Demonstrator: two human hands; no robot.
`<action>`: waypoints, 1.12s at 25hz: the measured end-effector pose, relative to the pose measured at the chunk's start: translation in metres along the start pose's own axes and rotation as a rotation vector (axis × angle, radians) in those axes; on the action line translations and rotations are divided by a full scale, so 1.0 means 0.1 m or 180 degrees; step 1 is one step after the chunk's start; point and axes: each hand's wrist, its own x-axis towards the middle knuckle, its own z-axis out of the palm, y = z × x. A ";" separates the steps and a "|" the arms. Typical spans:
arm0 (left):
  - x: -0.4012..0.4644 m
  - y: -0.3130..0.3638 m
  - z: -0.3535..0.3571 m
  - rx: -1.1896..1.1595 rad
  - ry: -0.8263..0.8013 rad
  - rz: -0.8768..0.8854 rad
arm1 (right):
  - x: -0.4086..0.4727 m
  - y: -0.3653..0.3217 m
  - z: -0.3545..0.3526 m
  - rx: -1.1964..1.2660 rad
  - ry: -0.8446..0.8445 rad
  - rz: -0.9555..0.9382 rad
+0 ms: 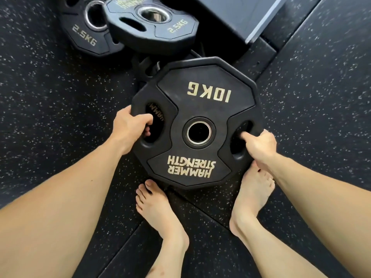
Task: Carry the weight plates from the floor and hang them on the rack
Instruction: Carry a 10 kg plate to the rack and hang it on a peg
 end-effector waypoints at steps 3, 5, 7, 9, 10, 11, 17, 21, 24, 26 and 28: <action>-0.26 -0.01 -0.09 -0.0115 0.0012 -0.0211 | -0.17 -0.03 -0.18 0.0018 -0.0155 -0.0105; -0.62 -0.05 -0.21 -0.0267 0.0019 -0.0393 | -0.46 -0.05 -0.41 0.0135 -0.0259 -0.0069; -1.08 0.00 -0.39 -0.0410 0.0048 -0.0552 | -0.82 -0.11 -0.68 0.0385 -0.0495 0.0020; -1.56 0.10 -0.58 -0.0608 0.0046 -0.0707 | -1.22 -0.21 -0.99 0.0558 -0.0825 0.0019; -1.84 0.19 -0.71 -0.0688 0.0030 -0.0745 | -1.47 -0.28 -1.20 0.0559 -0.0957 -0.0048; -2.13 0.28 -0.86 -0.0699 0.0000 -0.0733 | -1.74 -0.35 -1.41 0.0575 -0.1046 -0.0111; -3.91 0.99 -1.90 -0.0698 0.0139 -0.0298 | -3.54 -0.89 -2.75 0.1037 -0.1284 -0.0418; -5.21 1.56 -2.52 -0.0946 0.0300 0.0194 | -4.70 -1.25 -3.71 0.1055 -0.1461 -0.1080; -6.14 1.84 -2.94 -0.1345 0.0503 0.0632 | -5.48 -1.46 -4.34 0.1118 -0.1472 -0.1598; -6.59 1.96 -3.13 -0.1533 0.0585 0.0954 | -5.88 -1.56 -4.60 0.1148 -0.1395 -0.1902; -7.01 1.99 -3.34 -0.1623 0.0695 0.1200 | -6.26 -1.60 -4.80 0.1179 -0.1365 -0.2143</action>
